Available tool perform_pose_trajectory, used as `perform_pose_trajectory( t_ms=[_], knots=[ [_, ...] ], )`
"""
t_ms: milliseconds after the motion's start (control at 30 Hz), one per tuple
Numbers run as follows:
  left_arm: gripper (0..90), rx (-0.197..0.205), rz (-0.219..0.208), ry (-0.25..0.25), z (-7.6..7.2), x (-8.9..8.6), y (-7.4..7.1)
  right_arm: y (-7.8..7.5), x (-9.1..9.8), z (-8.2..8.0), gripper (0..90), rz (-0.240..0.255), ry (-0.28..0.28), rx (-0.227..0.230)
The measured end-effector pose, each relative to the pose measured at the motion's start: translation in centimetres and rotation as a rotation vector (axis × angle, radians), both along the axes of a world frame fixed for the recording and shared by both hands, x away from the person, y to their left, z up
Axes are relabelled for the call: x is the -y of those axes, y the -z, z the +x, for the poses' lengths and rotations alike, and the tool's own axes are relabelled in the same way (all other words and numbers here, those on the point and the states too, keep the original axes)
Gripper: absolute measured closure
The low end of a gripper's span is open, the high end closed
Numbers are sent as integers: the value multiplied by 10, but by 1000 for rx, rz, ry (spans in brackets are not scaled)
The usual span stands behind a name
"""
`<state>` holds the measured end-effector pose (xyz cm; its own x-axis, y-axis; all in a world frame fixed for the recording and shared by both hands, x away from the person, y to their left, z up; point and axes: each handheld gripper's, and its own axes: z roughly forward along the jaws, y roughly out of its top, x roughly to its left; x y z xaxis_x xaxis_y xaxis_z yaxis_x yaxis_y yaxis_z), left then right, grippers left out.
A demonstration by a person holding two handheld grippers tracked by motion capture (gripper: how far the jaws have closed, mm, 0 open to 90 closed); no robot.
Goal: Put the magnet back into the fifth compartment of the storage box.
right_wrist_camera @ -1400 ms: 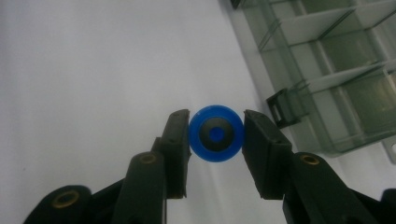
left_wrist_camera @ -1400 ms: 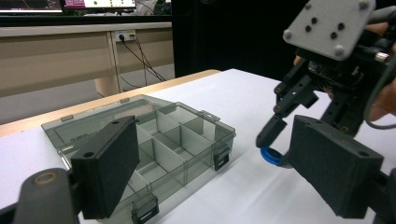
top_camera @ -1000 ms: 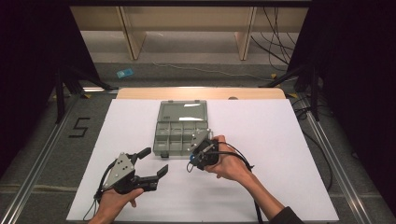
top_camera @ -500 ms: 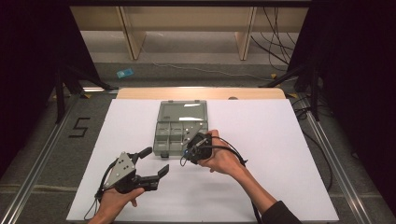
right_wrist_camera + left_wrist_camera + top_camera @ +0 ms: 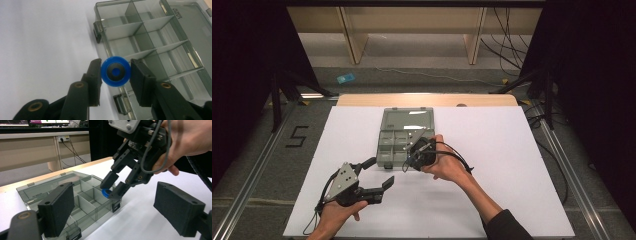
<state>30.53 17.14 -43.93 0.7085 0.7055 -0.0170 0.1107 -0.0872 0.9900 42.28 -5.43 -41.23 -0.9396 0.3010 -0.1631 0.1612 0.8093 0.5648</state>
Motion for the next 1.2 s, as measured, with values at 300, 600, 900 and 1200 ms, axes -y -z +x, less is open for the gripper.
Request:
perform_pose_trajectory(
  t_ms=[300, 600, 900, 1200],
  knots=[
    [159, 3, -1, 0, 0, 0, 0, -3, -19, 8, 626, 23, -12, 9],
    [159, 3, -8, 1, 0, 0, 0, -2, -34, 17, 626, 47, -17, -8],
    [159, 6, -5, 3, 0, 0, 0, -1, -51, 25, 626, 47, -24, -13],
    [159, 4, -7, 3, 0, 0, 0, 4, -67, 35, 626, 32, -20, -23]
  ],
)
